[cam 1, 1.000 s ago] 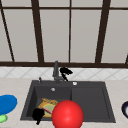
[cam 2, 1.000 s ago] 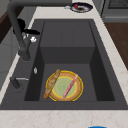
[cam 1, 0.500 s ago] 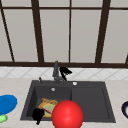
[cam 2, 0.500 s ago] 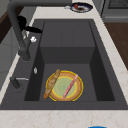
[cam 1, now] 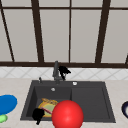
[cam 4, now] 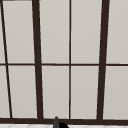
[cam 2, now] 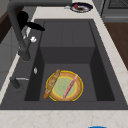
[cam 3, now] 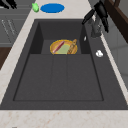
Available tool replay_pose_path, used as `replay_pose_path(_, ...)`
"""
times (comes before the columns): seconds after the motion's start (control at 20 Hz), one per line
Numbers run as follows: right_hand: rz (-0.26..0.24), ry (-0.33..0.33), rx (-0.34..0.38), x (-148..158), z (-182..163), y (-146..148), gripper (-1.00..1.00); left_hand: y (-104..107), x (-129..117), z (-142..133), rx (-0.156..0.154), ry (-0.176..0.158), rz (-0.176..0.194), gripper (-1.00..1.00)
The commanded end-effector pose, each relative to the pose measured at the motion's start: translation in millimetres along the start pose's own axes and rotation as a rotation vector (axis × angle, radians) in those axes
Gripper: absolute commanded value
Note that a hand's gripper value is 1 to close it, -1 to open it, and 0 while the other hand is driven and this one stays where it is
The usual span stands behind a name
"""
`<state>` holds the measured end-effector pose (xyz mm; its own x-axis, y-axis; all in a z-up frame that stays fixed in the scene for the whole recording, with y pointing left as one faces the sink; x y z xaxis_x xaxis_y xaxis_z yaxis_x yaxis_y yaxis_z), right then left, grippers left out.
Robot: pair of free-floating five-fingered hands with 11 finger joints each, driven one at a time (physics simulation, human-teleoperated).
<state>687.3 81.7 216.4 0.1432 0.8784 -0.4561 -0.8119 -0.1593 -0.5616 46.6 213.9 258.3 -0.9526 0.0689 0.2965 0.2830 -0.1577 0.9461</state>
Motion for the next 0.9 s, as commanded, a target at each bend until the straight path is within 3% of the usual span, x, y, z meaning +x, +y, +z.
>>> replay_pose_path(0.0,-0.007,0.007,-0.018,-0.8,3.1,4.5,-1.00,0.0,0.0,0.0,0.000,0.000,0.000,0.00)
replay_pose_path(0.2,0.002,0.002,0.002,-1.5,3.5,4.8,-1.00,0.0,0.0,0.0,0.000,0.000,0.000,0.00)
replay_pose_path(0.3,-0.029,0.020,0.015,-7.7,5.2,-0.2,-1.00,0.0,0.0,0.0,0.000,0.000,0.000,0.00)
replay_pose_path(0.45,-0.042,-0.036,0.023,-18.0,18.0,-7.9,-1.00,0.0,0.0,0.0,0.000,0.000,0.000,0.00)
replay_pose_path(0.85,-0.103,-0.088,0.036,-48.9,59.2,-24.6,-1.00,0.0,0.0,0.0,0.000,0.000,0.000,0.00)
